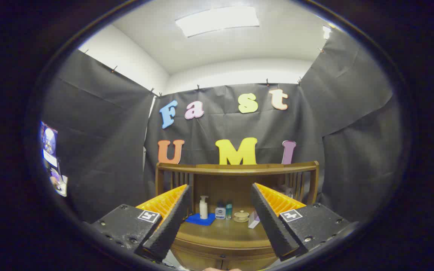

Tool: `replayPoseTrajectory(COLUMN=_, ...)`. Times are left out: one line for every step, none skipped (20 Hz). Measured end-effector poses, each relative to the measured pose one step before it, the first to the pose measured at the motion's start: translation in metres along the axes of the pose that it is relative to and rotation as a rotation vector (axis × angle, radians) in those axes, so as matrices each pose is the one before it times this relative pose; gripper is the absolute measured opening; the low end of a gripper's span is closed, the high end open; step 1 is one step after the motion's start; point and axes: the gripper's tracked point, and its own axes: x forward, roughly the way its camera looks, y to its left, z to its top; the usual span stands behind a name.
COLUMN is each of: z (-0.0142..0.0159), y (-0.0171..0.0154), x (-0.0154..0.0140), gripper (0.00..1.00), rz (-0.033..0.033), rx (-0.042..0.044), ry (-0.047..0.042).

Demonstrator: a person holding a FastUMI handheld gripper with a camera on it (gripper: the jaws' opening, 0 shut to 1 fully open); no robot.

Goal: Pull open the drawer, take out the items inside it, and place them on the countertop above the cabinet.

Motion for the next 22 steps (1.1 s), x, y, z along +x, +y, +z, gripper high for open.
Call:
replayPoseTrajectory(z=0.00209, y=0.00120, x=-0.00234, gripper=1.00, rz=0.00071, rx=0.00221, ry=-0.00213)
replayPoseTrajectory(z=0.00017, y=-0.00016, x=-0.00278, gripper=1.00, rz=0.00119, rx=0.00100, ry=-0.00140)
replayPoseTrajectory(z=0.00124, y=-0.00301, x=-0.00310, gripper=1.00, rz=-0.00710, rx=0.00046, ry=0.00194)
replayPoseTrajectory(z=0.00225, y=-0.00562, x=-0.00465, gripper=1.00, rz=-0.00744, rx=-0.00241, ry=-0.00379)
replayPoseTrajectory(z=0.00370, y=-0.00552, x=-0.00385, gripper=1.00, rz=-0.01327, rx=-0.00067, ry=-0.00719)
replayPoseTrajectory(z=0.00314, y=-0.00628, x=-0.00351, gripper=1.00, rz=-0.01410, rx=-0.00008, ry=-0.00576)
replayPoseTrajectory(z=0.00295, y=-0.00431, x=-0.00356, gripper=1.00, rz=-0.00840, rx=0.00127, ry=-0.00912)
replayPoseTrajectory(z=0.00287, y=-0.00476, x=-0.00191, gripper=1.00, rz=-0.00986, rx=0.00223, ry=-0.00590)
replayPoseTrajectory(z=0.00190, y=-0.00487, x=-0.00172, gripper=1.00, rz=-0.00857, rx=0.00051, ry=-0.00233)
replayPoseTrajectory(z=0.00007, y=-0.00441, x=-0.00209, gripper=1.00, rz=-0.01017, rx=0.00321, ry=-0.00343)
replayPoseTrajectory(z=0.00081, y=-0.00353, x=-0.00131, gripper=1.00, rz=-0.00614, rx=0.00195, ry=-0.00175)
replayPoseTrajectory(z=0.00001, y=-0.00211, x=0.00012, gripper=1.00, rz=-0.00459, rx=0.00766, ry=-0.00552)
replayPoseTrajectory(z=0.00006, y=-0.00040, x=0.00045, gripper=1.00, rz=0.00111, rx=0.00769, ry=-0.00333)
replayPoseTrajectory(z=-0.00360, y=0.00101, x=0.00202, gripper=1.00, rz=-0.00035, rx=0.00769, ry=0.00164)
replayPoseTrajectory(z=-0.00459, y=-0.00110, x=0.00155, gripper=1.00, rz=0.00099, rx=0.00477, ry=0.00226)
replayPoseTrajectory(z=-0.00535, y=-0.00130, x=0.00170, gripper=1.00, rz=-0.00118, rx=0.00417, ry=0.00313)
replayPoseTrajectory(z=-0.00740, y=-0.00188, x=0.00371, gripper=1.00, rz=-0.00581, rx=0.00058, ry=0.00706)
replayPoseTrajectory(z=-0.00711, y=-0.00120, x=0.00305, gripper=1.00, rz=-0.00633, rx=-0.00207, ry=0.00869)
replayPoseTrajectory(z=-0.00893, y=-0.00198, x=0.00380, gripper=1.00, rz=-0.01086, rx=0.00021, ry=0.00919)
replayPoseTrajectory(z=-0.00761, y=-0.00094, x=0.00227, gripper=1.00, rz=-0.00509, rx=0.00044, ry=0.00689)
replayPoseTrajectory(z=-0.00784, y=-0.00103, x=0.00459, gripper=1.00, rz=-0.00875, rx=0.00308, ry=0.00793)
replayPoseTrajectory(z=-0.00827, y=0.00007, x=0.00424, gripper=1.00, rz=-0.00356, rx=0.00091, ry=0.00589)
